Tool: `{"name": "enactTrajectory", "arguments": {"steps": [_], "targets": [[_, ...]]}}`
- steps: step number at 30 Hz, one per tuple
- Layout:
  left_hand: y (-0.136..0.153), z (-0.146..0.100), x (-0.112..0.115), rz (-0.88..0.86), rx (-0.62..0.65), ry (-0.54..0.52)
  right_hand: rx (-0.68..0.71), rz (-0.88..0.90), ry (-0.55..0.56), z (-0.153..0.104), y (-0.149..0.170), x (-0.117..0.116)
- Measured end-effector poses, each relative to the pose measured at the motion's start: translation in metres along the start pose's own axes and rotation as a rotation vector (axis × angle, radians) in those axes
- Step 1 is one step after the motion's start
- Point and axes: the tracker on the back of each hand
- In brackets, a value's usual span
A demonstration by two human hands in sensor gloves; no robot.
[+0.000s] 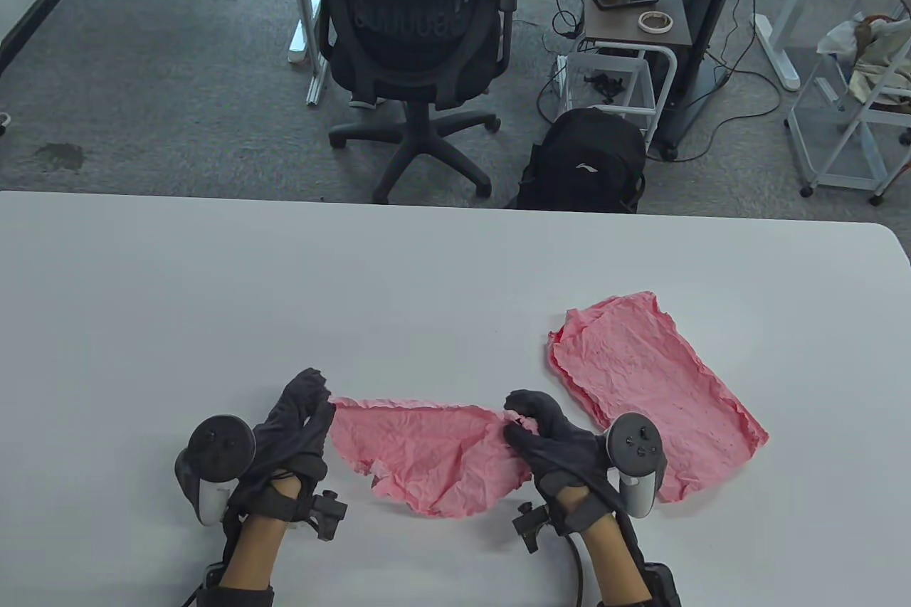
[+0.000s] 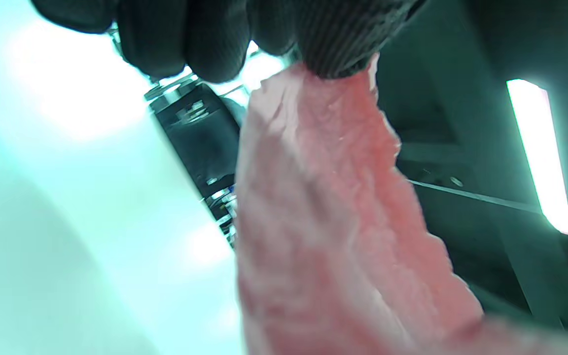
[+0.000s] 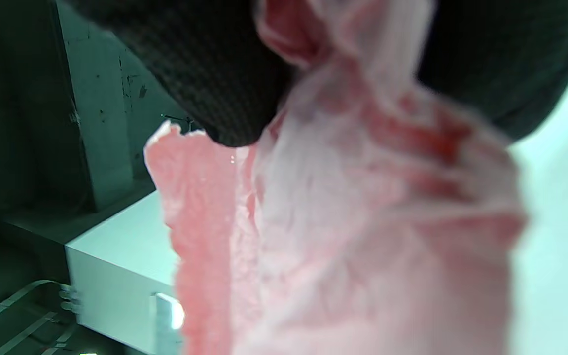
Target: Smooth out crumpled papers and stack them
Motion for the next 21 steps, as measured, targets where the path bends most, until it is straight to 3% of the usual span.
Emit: {"name": "enactTrajectory", "arguments": {"steps": [2, 6, 9, 12, 14, 17, 20, 21], "targets": [[-0.022, 0.000, 0.001, 0.054, 0.204, 0.017, -0.021, -0.041, 0.007, 0.001, -0.001, -0.003], [-0.050, -0.011, 0.024, 0.096, 0.436, 0.147, -0.035, -0.093, -0.008, 0.000, -0.002, -0.010], [-0.057, -0.012, 0.024, 0.226, 0.445, 0.102, -0.052, -0.143, -0.015, -0.001, -0.003, -0.010], [-0.047, -0.012, 0.017, 0.257, 0.405, 0.037, -0.090, -0.182, 0.006, -0.002, -0.003, -0.008], [-0.047, -0.011, 0.014, 0.250, 0.430, 0.059, -0.106, -0.180, -0.004, 0.000, -0.001, -0.008], [-0.053, -0.012, 0.027, 0.155, 0.470, 0.168, -0.100, -0.193, -0.011, -0.001, -0.001, -0.011], [-0.051, -0.014, 0.057, 0.178, 0.442, 0.449, -0.082, -0.214, -0.050, 0.000, -0.004, -0.014], [-0.050, -0.015, 0.061, 0.216, 0.439, 0.489, -0.078, -0.217, -0.057, 0.000, -0.004, -0.015]]}}
Point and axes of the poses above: the tracker on the back of each hand, its own y axis roughly to the little-finger side, its own z axis roughly from the wrist to the fingertips, x = y × z, and after that the axes turned 10 degrees about -y, right-handed
